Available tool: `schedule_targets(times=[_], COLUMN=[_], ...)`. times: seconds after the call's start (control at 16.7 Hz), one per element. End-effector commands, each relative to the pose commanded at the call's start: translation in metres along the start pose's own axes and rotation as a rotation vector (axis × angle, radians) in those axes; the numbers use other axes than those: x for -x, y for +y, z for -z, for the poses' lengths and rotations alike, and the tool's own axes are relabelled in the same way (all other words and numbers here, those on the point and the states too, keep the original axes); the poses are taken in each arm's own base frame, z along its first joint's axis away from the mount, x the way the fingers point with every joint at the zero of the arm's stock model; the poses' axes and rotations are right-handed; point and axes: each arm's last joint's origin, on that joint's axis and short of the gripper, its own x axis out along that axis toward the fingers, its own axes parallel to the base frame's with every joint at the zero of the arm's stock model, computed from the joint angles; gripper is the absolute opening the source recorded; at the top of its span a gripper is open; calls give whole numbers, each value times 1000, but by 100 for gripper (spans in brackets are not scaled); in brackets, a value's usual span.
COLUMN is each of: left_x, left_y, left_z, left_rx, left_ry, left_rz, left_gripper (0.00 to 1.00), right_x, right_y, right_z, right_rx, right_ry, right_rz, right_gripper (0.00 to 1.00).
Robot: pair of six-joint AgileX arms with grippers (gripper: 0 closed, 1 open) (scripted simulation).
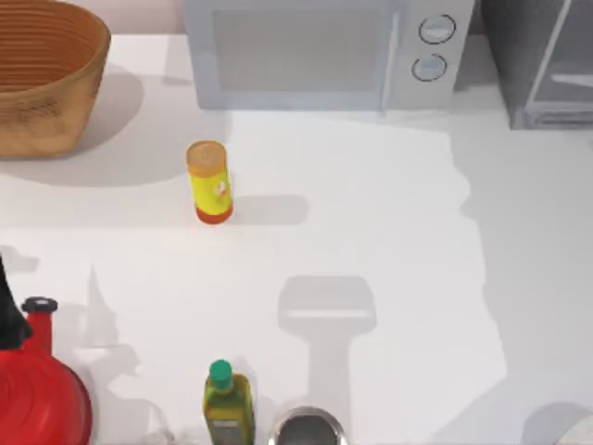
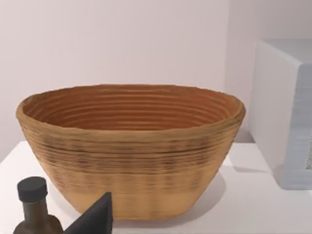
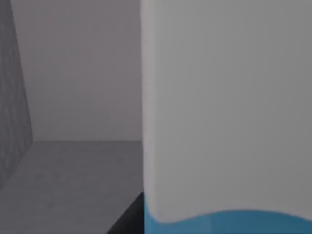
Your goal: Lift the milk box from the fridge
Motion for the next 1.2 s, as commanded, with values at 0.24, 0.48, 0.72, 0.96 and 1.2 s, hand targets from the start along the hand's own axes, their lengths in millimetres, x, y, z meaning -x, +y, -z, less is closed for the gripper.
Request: schedule_targets(times=[0.24, 0.48, 0.72, 0.96, 1.2], left_x=[0, 0, 0, 0, 0], left_y=[0, 0, 0, 0, 0], left_z=[0, 0, 0, 0, 0], left_rx=[0, 0, 0, 0, 0], left_ry=[0, 0, 0, 0, 0], left_rz=[0, 0, 0, 0, 0], left_gripper=[100, 100, 100, 100, 100], right_x=[35, 38, 39, 61, 110], right_y=[2, 3, 8, 27, 57], right_z=[-1, -2, -4, -28, -60], right_rx=[0, 1, -2, 5, 14], right_ry=[-14, -18, -7, -4, -15], right_rz=[-5, -6, -12, -16, -14], right_gripper=[0, 0, 0, 0, 0])
